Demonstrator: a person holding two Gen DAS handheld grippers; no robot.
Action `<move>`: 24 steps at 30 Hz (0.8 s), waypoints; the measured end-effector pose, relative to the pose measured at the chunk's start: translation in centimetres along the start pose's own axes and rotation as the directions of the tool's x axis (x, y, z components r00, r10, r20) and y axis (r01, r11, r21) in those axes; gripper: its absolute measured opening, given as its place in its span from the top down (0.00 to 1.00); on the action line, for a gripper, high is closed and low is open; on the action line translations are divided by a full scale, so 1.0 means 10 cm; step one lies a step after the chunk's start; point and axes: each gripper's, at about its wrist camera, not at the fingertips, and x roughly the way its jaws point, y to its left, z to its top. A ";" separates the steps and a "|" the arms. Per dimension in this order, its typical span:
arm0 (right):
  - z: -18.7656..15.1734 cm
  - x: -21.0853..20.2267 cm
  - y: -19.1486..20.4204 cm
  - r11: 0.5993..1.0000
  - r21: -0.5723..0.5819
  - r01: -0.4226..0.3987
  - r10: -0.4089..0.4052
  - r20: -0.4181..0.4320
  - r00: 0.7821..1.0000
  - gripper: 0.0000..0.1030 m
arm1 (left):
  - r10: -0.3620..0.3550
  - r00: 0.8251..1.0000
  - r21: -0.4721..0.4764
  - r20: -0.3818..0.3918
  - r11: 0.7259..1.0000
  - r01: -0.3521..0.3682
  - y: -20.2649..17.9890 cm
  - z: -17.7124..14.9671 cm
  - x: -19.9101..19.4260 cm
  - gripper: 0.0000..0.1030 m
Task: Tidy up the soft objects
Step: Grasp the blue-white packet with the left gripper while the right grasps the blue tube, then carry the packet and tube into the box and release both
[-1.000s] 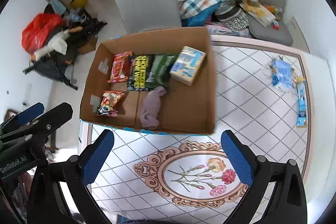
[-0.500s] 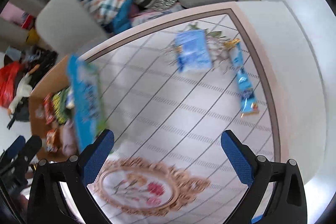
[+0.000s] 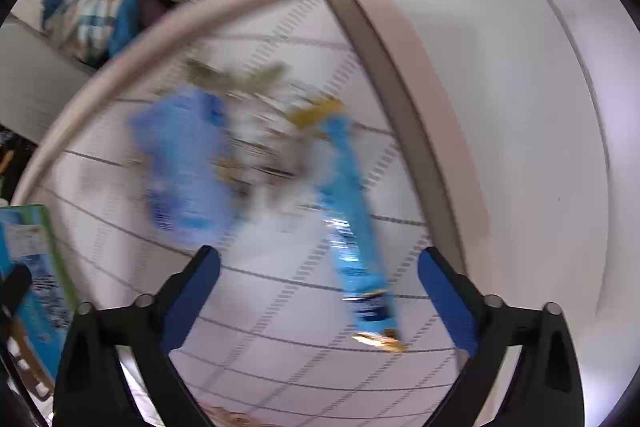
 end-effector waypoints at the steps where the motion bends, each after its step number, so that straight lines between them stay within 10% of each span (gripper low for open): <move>1: -0.01 0.07 -0.06 1.000 0.006 -0.001 0.001 -0.020 1.000 0.31 | -0.020 1.000 0.009 -0.022 1.000 0.021 -0.10 0.06 0.07 0.07; 5: -0.06 0.22 -0.25 0.999 0.036 -0.022 0.023 -0.033 0.999 0.64 | -0.099 0.990 0.028 -0.101 0.994 0.102 -0.45 0.26 0.35 0.07; 14: -0.06 0.29 -0.47 0.993 0.086 -0.082 0.085 -0.039 0.996 0.69 | -0.147 0.965 0.069 -0.215 0.984 0.166 -0.89 0.48 0.81 0.07; 19: -0.01 0.31 -0.53 0.992 0.090 -0.092 0.096 -0.044 0.994 0.75 | -0.091 0.984 0.115 -0.152 0.987 0.109 -0.98 0.41 0.76 0.45; 24: 0.00 0.25 -0.59 0.991 0.094 -0.092 0.096 -0.031 0.995 0.80 | -0.104 0.987 0.117 -0.125 0.986 0.118 -0.92 0.28 0.63 0.59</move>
